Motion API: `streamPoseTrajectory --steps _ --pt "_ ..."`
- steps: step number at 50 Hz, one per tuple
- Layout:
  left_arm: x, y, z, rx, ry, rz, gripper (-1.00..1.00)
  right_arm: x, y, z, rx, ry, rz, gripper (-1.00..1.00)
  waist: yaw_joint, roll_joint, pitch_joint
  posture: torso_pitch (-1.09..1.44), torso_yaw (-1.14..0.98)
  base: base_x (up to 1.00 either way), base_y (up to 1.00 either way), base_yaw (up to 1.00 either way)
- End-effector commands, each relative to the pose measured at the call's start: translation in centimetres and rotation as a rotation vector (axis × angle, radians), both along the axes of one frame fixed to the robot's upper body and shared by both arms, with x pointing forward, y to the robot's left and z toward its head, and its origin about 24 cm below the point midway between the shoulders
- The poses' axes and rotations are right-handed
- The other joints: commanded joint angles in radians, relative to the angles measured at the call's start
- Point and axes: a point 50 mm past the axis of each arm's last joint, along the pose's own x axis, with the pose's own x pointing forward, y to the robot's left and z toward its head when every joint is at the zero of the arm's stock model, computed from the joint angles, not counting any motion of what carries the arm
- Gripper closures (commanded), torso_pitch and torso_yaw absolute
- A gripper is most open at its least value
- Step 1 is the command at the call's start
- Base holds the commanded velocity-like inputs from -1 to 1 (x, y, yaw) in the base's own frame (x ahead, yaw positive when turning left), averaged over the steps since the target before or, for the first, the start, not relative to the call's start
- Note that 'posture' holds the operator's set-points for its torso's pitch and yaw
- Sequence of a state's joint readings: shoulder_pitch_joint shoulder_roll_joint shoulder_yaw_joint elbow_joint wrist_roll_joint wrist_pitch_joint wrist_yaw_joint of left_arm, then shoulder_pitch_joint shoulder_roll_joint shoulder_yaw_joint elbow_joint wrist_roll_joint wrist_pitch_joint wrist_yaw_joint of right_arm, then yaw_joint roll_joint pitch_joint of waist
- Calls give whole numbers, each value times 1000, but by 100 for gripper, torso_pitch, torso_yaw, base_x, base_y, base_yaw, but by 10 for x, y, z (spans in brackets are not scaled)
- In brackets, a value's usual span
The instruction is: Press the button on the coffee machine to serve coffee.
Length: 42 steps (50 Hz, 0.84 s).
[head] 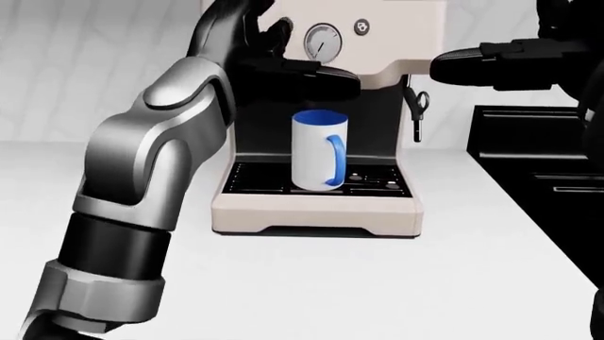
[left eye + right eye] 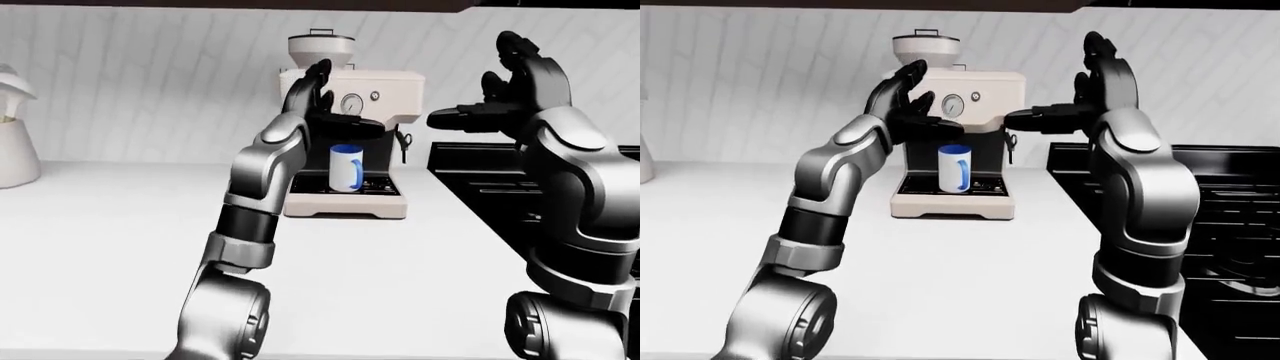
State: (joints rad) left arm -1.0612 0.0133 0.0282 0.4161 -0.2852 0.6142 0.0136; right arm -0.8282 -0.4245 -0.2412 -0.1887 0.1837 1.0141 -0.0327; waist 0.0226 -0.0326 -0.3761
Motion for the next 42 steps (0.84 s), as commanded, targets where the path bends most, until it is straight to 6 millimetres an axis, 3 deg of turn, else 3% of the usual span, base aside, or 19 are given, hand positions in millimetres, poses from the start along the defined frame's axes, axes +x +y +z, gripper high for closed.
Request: streamPoseTrajectory --steps 1,21,42 --pt "-2 -1 26 -24 -106 -1 -100 -4 1 17 -10 -81 -2 -100 0 -5 -6 -61 0 0 0 0" --pt "11 -6 32 -14 -105 -3 -100 -6 0 14 -4 -83 0 -100 0 -9 -6 -61 0 0 0 0" --pt "17 -5 23 -11 -83 4 -100 -4 2 18 -6 -86 5 -100 -2 -9 -6 -61 0 0 0 0"
